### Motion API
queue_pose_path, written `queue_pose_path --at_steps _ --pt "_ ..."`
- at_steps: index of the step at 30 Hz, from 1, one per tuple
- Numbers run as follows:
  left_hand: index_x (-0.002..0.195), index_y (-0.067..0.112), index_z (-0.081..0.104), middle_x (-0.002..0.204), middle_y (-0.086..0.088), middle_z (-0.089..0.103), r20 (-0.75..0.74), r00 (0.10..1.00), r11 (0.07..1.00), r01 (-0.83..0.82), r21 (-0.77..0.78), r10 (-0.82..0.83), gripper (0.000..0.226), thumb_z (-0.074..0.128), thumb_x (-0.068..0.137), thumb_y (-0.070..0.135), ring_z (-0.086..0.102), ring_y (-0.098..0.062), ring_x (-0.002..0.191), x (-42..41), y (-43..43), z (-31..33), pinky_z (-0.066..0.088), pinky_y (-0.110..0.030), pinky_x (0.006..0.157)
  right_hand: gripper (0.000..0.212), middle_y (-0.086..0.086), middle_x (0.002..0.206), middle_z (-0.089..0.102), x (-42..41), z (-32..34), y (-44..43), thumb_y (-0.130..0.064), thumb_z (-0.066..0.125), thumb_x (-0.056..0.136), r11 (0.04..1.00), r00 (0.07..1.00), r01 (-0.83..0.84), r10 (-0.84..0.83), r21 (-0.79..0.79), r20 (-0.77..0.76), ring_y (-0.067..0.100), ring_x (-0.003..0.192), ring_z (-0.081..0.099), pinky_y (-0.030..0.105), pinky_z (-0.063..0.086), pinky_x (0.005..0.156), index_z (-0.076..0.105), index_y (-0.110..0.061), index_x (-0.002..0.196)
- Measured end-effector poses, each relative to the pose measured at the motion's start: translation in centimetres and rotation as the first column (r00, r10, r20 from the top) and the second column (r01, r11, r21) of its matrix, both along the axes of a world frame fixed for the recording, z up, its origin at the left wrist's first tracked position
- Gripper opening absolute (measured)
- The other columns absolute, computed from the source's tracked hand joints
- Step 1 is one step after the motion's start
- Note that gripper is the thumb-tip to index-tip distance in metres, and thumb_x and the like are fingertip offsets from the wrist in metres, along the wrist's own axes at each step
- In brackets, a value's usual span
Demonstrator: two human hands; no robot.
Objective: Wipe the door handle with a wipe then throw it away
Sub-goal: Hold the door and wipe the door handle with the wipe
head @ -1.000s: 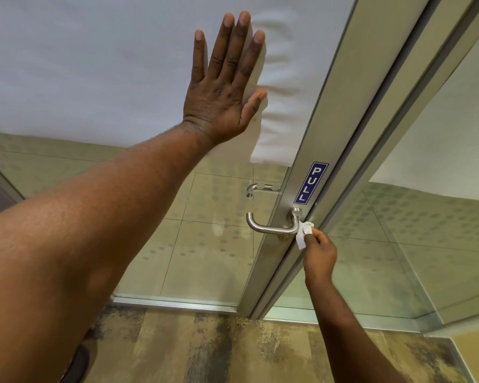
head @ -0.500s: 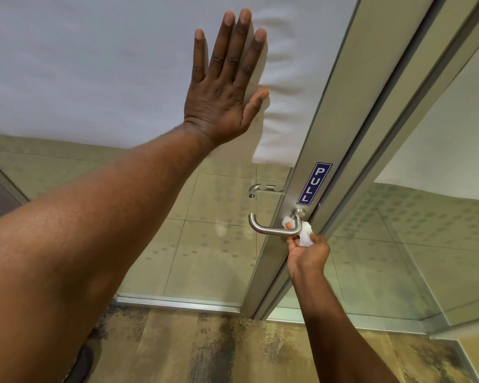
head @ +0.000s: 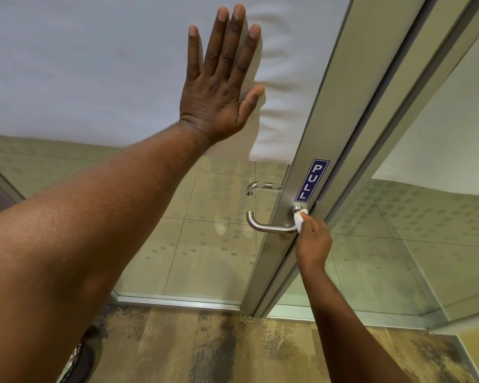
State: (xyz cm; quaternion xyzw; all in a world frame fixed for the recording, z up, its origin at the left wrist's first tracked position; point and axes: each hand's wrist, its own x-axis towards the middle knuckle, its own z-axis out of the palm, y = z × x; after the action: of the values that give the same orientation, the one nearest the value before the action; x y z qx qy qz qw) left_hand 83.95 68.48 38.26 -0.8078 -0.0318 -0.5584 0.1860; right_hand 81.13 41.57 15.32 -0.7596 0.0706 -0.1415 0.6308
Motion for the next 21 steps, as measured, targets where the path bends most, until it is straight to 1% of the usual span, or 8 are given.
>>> queue_pose_path --at_steps 3,6,8,10,13,15,18,21 --pt "0.164 0.009 0.024 0.166 -0.023 0.028 -0.014 1.0 1.0 0.012 -0.007 -0.013 0.077 0.031 0.107 0.061 0.022 -0.041 0.152 -0.2 0.0 0.1 0.009 -0.061 0.121 0.025 0.0 0.113 0.068 0.2 0.3 -0.1 -0.023 0.065 0.097 0.919 0.967 -0.159 0.218 -0.362 0.128 0.015 0.101 0.064 0.021 0.049 0.087 0.076 -0.01 0.115" --pt "0.164 0.009 0.022 0.166 -0.024 0.027 -0.039 0.999 1.0 0.019 -0.016 -0.019 0.077 0.03 0.108 0.06 0.022 -0.041 0.153 -0.5 -0.1 0.2 0.01 -0.063 0.121 0.022 0.001 0.109 0.069 0.5 0.3 -0.1 -0.021 0.066 0.096 0.905 0.971 -0.112 0.187 -0.41 0.148 0.015 0.097 0.064 0.027 0.05 0.086 0.077 -0.009 0.112" --pt "0.164 0.009 0.021 0.167 -0.024 0.027 -0.049 0.999 1.0 0.017 -0.018 -0.018 0.077 0.03 0.108 0.06 0.021 -0.041 0.154 -0.6 -0.1 0.3 0.01 -0.063 0.122 0.015 0.004 0.096 0.07 0.6 -0.1 -0.1 -0.015 0.065 0.093 0.959 0.987 -0.034 0.077 -0.282 0.143 0.02 0.086 0.066 0.018 0.049 0.076 0.079 -0.009 0.096" --pt "0.164 0.009 0.021 0.167 -0.024 0.027 -0.053 0.998 1.0 0.013 -0.018 -0.014 0.076 0.03 0.108 0.06 0.022 -0.041 0.154 -0.6 -0.2 0.2 0.01 -0.063 0.122 0.015 0.0 0.076 0.066 0.6 0.0 -0.1 -0.019 0.064 0.088 0.999 0.999 0.021 -0.02 -0.046 0.03 0.019 0.072 0.062 0.01 0.044 0.061 0.074 -0.02 0.076" --pt "0.164 0.009 0.022 0.166 -0.024 0.028 -0.049 0.999 1.0 0.016 -0.021 -0.017 0.077 0.032 0.108 0.06 0.024 -0.041 0.153 -0.7 -0.2 0.2 0.012 -0.063 0.121 0.026 -0.007 0.059 0.055 1.1 0.2 0.1 -0.021 0.062 0.087 0.962 0.976 0.128 -0.08 0.239 -0.204 0.017 0.063 0.052 0.026 0.044 0.062 0.061 -0.021 0.06" --pt "0.164 0.009 0.022 0.166 -0.024 0.028 -0.047 0.999 1.0 0.015 -0.024 -0.016 0.077 0.033 0.107 0.061 0.023 -0.041 0.153 -0.6 -0.2 0.2 0.012 -0.064 0.121 0.024 0.002 0.067 0.06 0.8 0.0 0.3 -0.013 0.06 0.093 0.897 0.945 0.16 -0.019 0.411 -0.326 0.023 0.069 0.057 0.037 0.051 0.07 0.065 -0.012 0.07" --pt "0.163 0.009 0.022 0.166 -0.024 0.029 -0.04 0.999 1.0 0.009 -0.017 -0.01 0.077 0.033 0.107 0.061 0.024 -0.041 0.153 -0.6 -0.1 0.1 0.011 -0.062 0.121 0.021 0.014 0.088 0.066 -0.7 -0.9 0.9 -0.009 0.045 0.101 0.669 0.903 0.111 0.24 0.735 -0.355 0.028 0.08 0.065 0.045 0.058 0.082 0.064 -0.002 0.096" --pt "0.163 0.009 0.025 0.165 -0.023 0.03 -0.026 1.0 1.0 -0.003 0.0 0.003 0.077 0.033 0.107 0.061 0.026 -0.041 0.152 -0.5 -0.1 0.2 0.009 -0.06 0.121 0.026 0.013 0.09 0.066 -1.8 -2.0 0.5 -0.019 0.04 0.097 0.599 0.863 0.083 0.356 0.796 -0.358 0.027 0.084 0.064 0.04 0.052 0.08 0.064 -0.009 0.093"
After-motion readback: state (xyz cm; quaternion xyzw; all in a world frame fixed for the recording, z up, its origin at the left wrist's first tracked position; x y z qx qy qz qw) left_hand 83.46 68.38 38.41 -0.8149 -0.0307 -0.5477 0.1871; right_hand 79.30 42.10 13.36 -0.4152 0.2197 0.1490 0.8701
